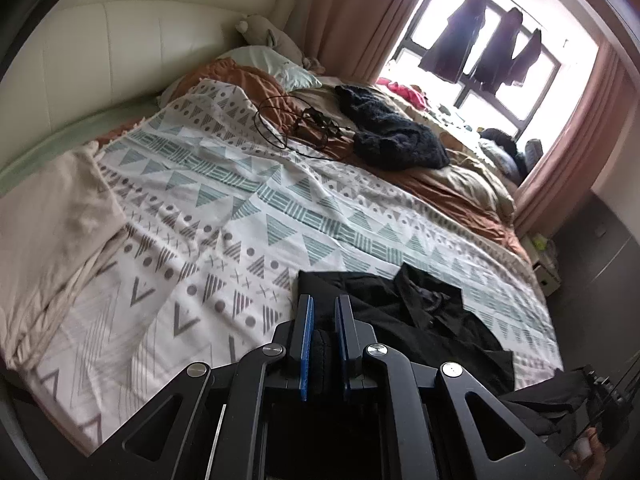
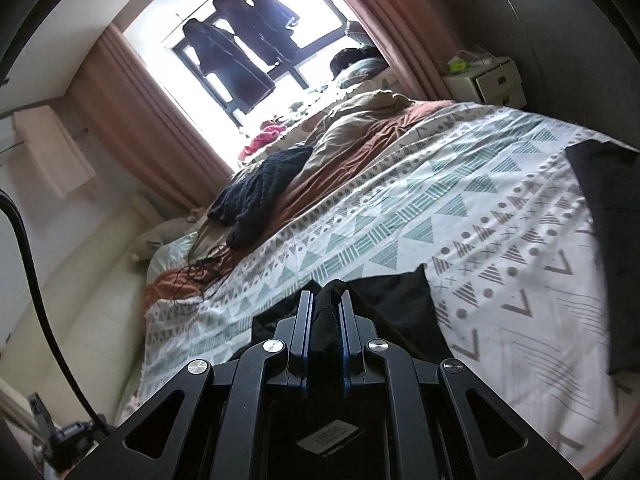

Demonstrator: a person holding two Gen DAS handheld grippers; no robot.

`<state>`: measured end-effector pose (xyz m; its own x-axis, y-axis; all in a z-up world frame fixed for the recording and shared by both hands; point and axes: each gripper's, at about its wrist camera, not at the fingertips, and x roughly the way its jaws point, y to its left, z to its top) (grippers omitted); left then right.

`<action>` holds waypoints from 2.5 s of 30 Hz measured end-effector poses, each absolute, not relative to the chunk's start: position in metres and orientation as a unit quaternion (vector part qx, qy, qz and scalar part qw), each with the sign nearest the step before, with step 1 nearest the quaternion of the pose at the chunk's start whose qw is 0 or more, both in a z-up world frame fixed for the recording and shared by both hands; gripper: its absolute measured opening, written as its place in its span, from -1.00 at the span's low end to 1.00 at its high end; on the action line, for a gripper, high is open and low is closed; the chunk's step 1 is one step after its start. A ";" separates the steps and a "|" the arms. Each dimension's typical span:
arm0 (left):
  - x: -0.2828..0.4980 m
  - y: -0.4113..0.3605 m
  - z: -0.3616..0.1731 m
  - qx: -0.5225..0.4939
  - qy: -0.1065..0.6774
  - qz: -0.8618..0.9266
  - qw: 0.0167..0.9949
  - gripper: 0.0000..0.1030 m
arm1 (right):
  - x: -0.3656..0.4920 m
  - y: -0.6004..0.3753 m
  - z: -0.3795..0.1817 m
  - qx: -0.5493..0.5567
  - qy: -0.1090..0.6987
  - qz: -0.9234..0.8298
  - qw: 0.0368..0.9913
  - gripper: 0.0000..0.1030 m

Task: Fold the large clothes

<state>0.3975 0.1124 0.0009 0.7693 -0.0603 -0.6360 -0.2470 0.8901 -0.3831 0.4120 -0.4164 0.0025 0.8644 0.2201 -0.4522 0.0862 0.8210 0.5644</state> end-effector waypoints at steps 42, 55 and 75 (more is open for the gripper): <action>0.511 0.126 -0.141 -0.181 0.460 0.046 0.868 0.31 | 0.517 -0.440 -0.120 0.245 0.411 0.001 0.878 0.29; 0.541 0.115 -0.169 -0.148 0.487 0.034 0.860 -0.51 | 0.557 -0.409 -0.131 0.184 0.443 0.036 0.877 -0.13; 0.507 0.104 -0.078 -0.106 0.373 0.033 0.921 -0.99 | 0.516 -0.411 -0.066 0.196 0.357 0.033 0.913 -0.94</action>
